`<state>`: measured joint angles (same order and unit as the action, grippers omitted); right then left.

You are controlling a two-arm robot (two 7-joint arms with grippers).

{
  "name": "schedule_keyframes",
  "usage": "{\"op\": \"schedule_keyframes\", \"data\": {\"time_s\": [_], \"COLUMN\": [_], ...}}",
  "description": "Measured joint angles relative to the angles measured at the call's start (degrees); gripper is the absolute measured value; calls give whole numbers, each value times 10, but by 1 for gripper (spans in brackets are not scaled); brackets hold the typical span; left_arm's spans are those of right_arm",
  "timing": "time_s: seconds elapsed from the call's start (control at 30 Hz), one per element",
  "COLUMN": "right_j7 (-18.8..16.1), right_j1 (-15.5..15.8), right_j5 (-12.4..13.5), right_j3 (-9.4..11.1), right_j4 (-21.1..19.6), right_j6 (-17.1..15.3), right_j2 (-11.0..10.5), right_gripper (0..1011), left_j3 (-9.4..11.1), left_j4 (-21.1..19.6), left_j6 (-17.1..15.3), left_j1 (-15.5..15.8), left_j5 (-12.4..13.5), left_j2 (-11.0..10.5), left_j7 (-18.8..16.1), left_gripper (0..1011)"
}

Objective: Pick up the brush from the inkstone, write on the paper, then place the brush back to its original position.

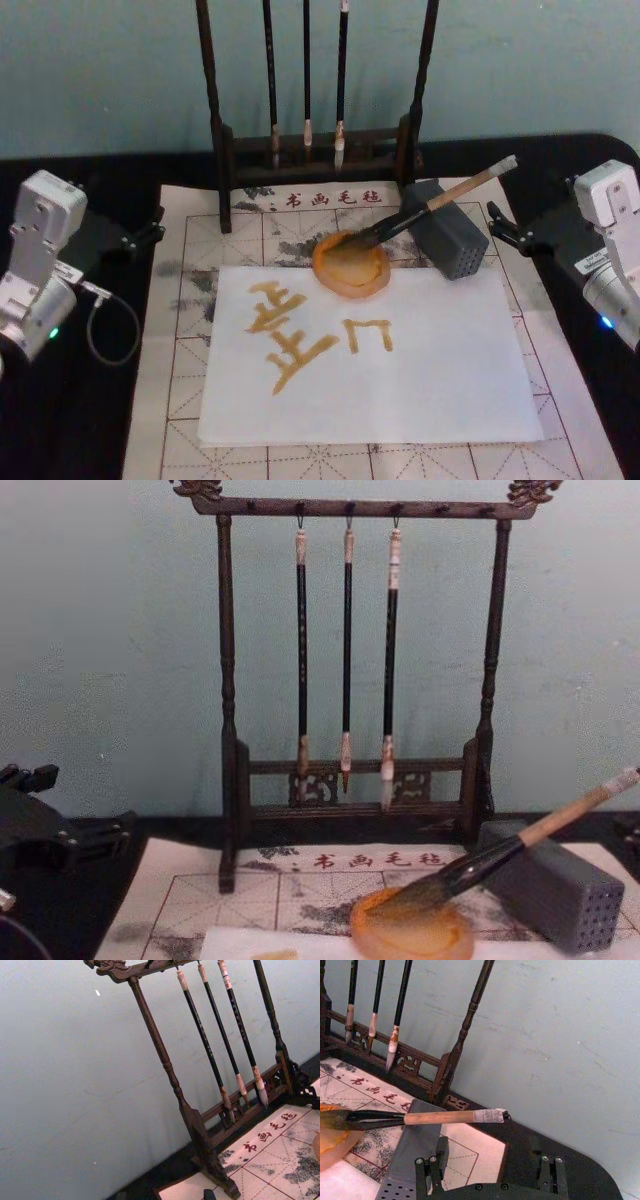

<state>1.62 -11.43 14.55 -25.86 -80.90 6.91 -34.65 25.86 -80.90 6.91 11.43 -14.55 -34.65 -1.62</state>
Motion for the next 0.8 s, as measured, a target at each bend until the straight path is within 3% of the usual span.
{"op": "schedule_keyframes", "data": {"time_s": [0.8], "right_j7": [0], "right_j1": [0], "right_j5": [0], "right_j3": [0], "right_j4": [0], "right_j6": [0], "right_j2": [0], "right_gripper": [1000], "left_j3": [0], "left_j4": [0], "left_j6": [0], "left_j1": [0], "left_j5": [0], "left_j2": [0], "left_j7": [0], "left_gripper": [1001]}}
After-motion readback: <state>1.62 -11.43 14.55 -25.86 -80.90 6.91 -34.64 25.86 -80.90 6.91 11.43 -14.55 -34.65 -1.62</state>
